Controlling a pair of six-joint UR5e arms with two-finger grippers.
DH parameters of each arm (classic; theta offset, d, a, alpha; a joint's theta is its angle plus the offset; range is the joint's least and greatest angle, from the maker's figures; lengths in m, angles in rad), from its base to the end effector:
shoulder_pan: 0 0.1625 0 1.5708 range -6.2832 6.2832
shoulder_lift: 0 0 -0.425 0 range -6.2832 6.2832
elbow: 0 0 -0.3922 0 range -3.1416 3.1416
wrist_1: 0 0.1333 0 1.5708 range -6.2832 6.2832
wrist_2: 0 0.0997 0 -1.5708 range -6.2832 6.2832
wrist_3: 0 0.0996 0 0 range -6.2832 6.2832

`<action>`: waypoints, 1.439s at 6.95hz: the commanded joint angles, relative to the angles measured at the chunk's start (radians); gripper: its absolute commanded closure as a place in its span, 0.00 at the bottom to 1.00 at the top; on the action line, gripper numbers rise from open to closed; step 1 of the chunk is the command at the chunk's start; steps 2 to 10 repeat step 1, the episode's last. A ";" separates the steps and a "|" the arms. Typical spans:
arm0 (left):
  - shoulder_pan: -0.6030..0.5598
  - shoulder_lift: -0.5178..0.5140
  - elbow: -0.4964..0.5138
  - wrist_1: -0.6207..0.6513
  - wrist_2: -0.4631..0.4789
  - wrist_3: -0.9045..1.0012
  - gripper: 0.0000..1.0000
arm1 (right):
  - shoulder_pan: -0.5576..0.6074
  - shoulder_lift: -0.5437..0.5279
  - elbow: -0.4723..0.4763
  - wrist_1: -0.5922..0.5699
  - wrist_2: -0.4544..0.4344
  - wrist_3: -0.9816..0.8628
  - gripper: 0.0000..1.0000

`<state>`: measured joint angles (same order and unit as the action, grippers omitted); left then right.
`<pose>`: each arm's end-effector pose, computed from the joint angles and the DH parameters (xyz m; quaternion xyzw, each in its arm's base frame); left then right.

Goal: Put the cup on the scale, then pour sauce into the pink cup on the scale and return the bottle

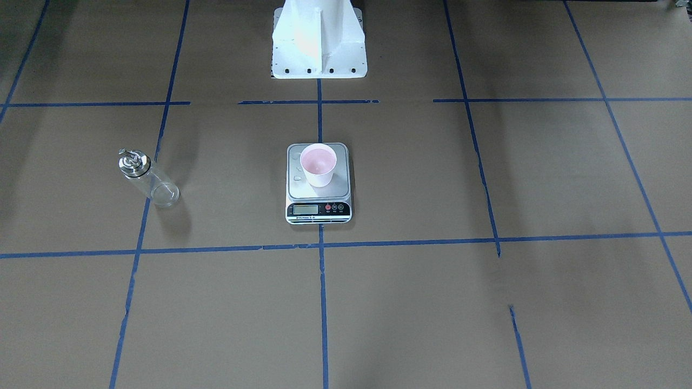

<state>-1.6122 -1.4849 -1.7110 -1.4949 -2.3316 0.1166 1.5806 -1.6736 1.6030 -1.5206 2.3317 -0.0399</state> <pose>-0.0833 -0.4502 0.6389 0.0193 0.3709 0.0309 0.9280 0.0690 -0.4452 0.6871 -0.0002 -0.3714 -0.0102 0.9284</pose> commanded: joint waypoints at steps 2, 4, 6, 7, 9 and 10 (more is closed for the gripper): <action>0.000 0.000 0.001 0.001 0.000 0.000 0.00 | -0.001 0.000 -0.002 -0.001 0.000 0.000 0.00; 0.000 0.000 0.001 0.001 0.000 0.000 0.00 | -0.001 0.000 -0.002 -0.001 0.000 0.000 0.00; 0.000 0.000 0.001 0.001 0.000 0.000 0.00 | -0.001 0.000 -0.002 -0.001 0.000 0.000 0.00; 0.000 0.000 0.001 0.001 0.000 0.000 0.00 | -0.001 0.000 -0.002 -0.001 0.000 0.000 0.00; 0.000 0.000 0.001 0.001 0.000 0.000 0.00 | -0.001 0.000 -0.002 -0.001 0.000 0.000 0.00; 0.000 0.000 0.001 0.001 0.000 0.000 0.00 | -0.001 0.000 -0.002 -0.001 0.000 0.000 0.00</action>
